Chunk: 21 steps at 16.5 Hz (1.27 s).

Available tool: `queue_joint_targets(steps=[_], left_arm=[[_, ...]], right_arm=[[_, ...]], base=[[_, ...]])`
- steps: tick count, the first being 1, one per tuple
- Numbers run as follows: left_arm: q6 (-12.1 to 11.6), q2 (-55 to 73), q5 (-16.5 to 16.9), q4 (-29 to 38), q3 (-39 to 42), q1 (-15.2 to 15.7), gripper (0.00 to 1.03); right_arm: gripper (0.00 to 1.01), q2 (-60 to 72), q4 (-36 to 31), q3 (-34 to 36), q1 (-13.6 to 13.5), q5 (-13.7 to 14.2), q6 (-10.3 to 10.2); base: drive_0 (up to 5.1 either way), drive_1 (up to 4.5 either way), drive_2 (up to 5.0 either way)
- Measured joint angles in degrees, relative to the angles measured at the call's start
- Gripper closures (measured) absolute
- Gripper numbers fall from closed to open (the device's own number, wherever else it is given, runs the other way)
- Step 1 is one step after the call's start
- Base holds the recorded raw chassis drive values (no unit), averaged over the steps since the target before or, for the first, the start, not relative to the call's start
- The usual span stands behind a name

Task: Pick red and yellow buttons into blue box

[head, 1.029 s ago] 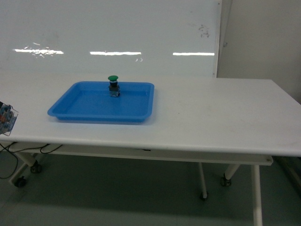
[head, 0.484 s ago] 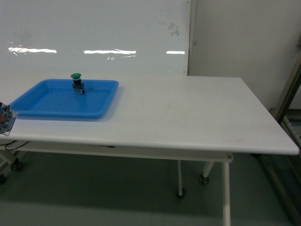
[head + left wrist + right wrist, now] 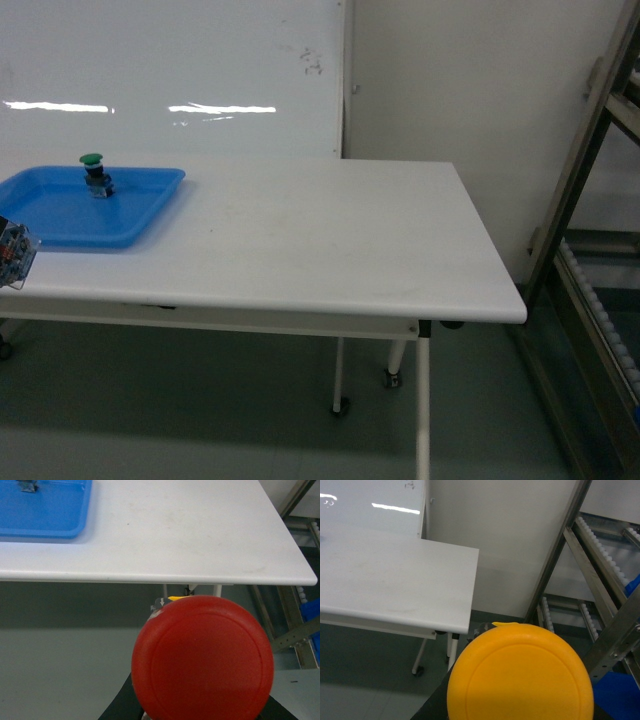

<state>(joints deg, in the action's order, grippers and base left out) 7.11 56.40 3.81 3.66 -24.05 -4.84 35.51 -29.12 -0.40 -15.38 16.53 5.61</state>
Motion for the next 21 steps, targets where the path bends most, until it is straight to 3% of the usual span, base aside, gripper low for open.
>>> queue_joint_targets(steps=[21], left_arm=[[0.0,0.0,0.0,0.0,0.0,0.0,0.80]], right_arm=[[0.75,0.0,0.0,0.0,0.0,0.0,0.0]], base=[[3.9,-4.63,0.6]])
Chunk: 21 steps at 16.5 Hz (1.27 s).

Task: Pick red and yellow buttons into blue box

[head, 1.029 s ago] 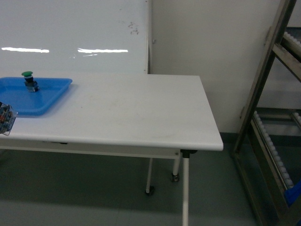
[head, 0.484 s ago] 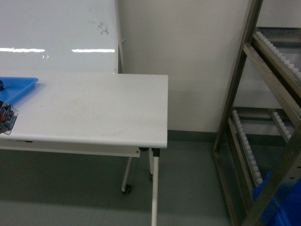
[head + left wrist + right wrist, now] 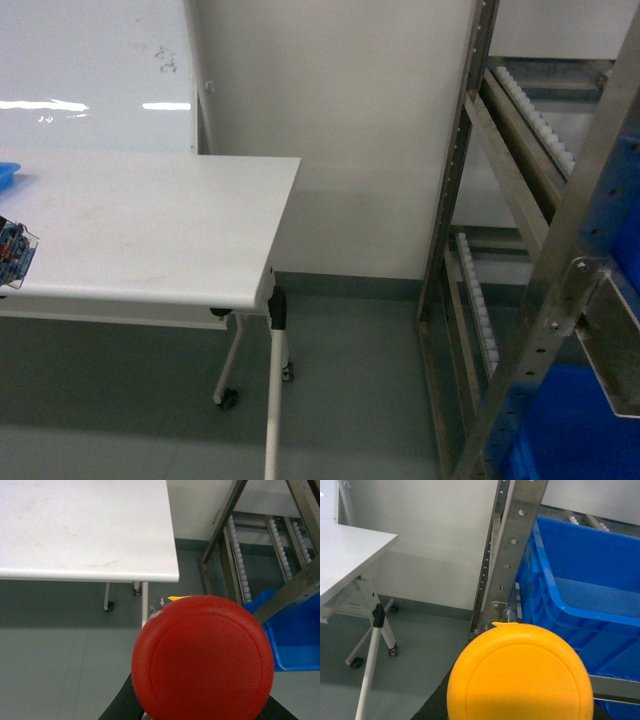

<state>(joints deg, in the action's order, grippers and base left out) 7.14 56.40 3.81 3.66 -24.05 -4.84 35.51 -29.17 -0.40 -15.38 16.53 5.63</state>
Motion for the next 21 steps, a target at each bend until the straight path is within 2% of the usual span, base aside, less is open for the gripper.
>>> queue_joint_targets(steps=[21], left_arm=[[0.0,0.0,0.0,0.0,0.0,0.0,0.80]], right_arm=[[0.75,0.0,0.0,0.0,0.0,0.0,0.0]], base=[[3.9,-4.63,0.6]])
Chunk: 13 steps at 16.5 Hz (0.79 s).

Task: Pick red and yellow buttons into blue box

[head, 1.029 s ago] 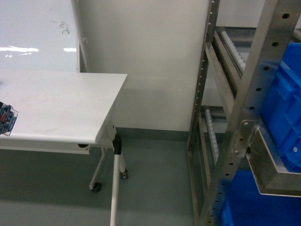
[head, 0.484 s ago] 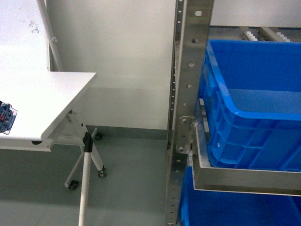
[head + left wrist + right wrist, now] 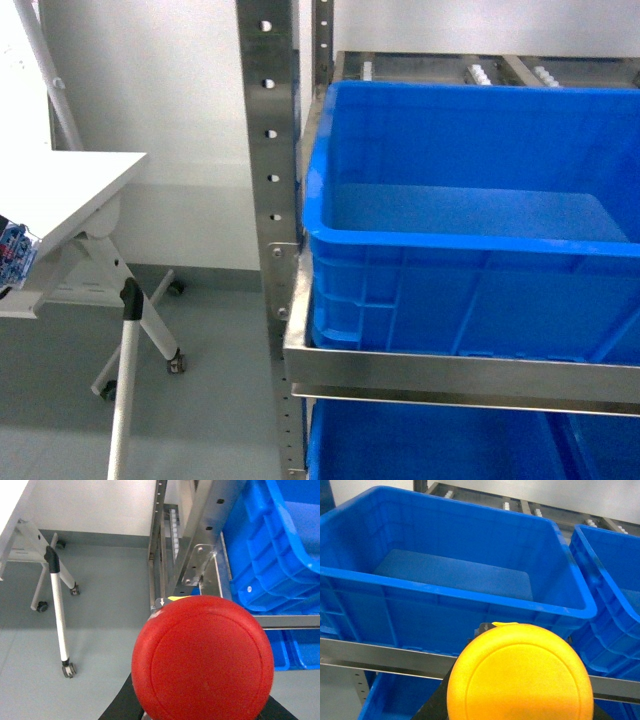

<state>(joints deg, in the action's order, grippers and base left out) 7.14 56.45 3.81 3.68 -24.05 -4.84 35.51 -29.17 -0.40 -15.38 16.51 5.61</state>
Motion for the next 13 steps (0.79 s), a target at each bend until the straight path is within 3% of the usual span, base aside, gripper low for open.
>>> queue_joint_targets(steps=[3,13], left_arm=[[0.0,0.0,-0.1,-0.1,0.0,0.0,0.80],[0.0,0.0,0.0,0.0,0.0,0.0,0.80]], right_arm=[[0.75,0.0,0.0,0.0,0.0,0.0,0.0],[0.75,0.0,0.0,0.0,0.0,0.0,0.0]], base=[[3.9,-4.63,0.6],[4.9,-2.51,-2.5]])
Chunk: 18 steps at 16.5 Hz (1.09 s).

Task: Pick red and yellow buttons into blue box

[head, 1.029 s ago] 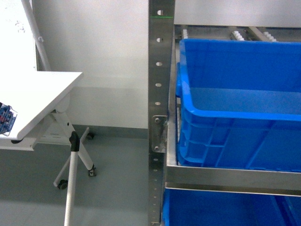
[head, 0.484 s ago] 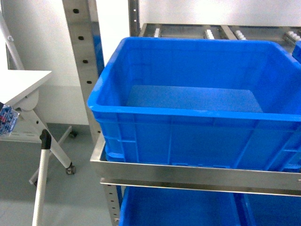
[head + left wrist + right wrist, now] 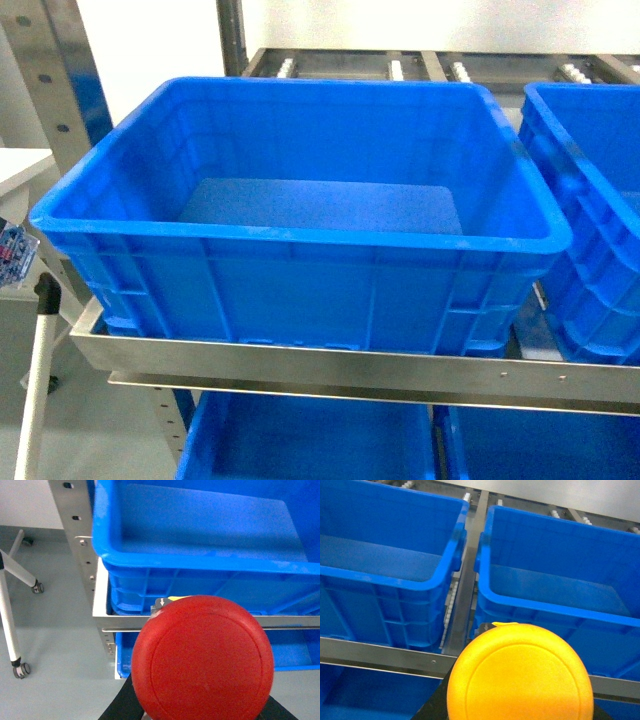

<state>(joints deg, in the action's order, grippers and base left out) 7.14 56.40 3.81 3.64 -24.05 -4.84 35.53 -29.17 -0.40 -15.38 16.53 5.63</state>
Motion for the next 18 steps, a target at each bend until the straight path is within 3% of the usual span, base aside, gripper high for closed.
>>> queue_joint_targets(steps=[18], left_arm=[[0.0,0.0,0.0,0.0,0.0,0.0,0.80]], right_arm=[[0.75,0.0,0.0,0.0,0.0,0.0,0.0]], base=[[5.1,-2.39,-2.4]])
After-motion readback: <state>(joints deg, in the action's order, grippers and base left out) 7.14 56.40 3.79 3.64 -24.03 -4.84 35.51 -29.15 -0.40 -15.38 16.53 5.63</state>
